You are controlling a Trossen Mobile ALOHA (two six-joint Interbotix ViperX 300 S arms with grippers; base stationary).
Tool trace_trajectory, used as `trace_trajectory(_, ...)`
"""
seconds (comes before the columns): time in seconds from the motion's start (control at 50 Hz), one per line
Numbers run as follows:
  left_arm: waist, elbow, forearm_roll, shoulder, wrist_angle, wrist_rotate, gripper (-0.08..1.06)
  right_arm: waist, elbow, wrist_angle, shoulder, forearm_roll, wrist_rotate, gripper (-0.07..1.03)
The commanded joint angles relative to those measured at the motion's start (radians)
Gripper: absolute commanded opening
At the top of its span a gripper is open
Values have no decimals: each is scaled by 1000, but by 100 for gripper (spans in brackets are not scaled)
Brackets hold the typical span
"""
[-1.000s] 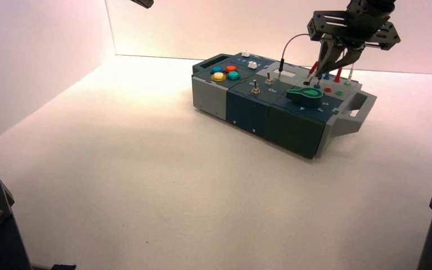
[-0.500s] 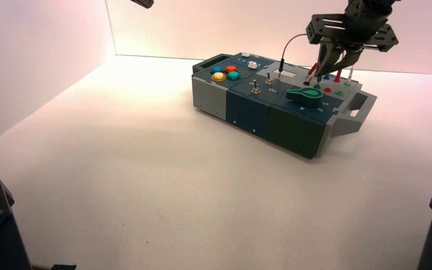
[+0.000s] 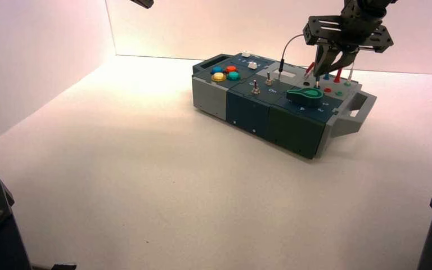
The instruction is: Insert the blue wire.
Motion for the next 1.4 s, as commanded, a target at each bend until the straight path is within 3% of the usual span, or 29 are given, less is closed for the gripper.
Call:
trace_trajectory(0.02, 2, -29, -5, -8, -5, 6, -3, 2, 32, 38, 3, -3, 0, -2)
trace_trajectory(0.38, 3, -29, -5, -9, -5, 6, -3, 3, 57, 94, -101, -3, 3, -2)
trace_trajectory(0.88, 2, -28, -5, -15, -3, 6, -3, 2, 49, 14, 6, -3, 2, -2)
trace_trajectory(1.22, 2, -28, -5, -15, -5, 6, -3, 2, 40, 32, -6, -5, 0, -2)
trace_trajectory(1.3, 2, -28, -5, -15, -5, 6, -3, 2, 26, 83, -32, -5, 0, 3)
trace_trajectory(1.4, 2, -28, -5, -15, -5, 6, -3, 2, 9, 135, -74, -5, 2, 21)
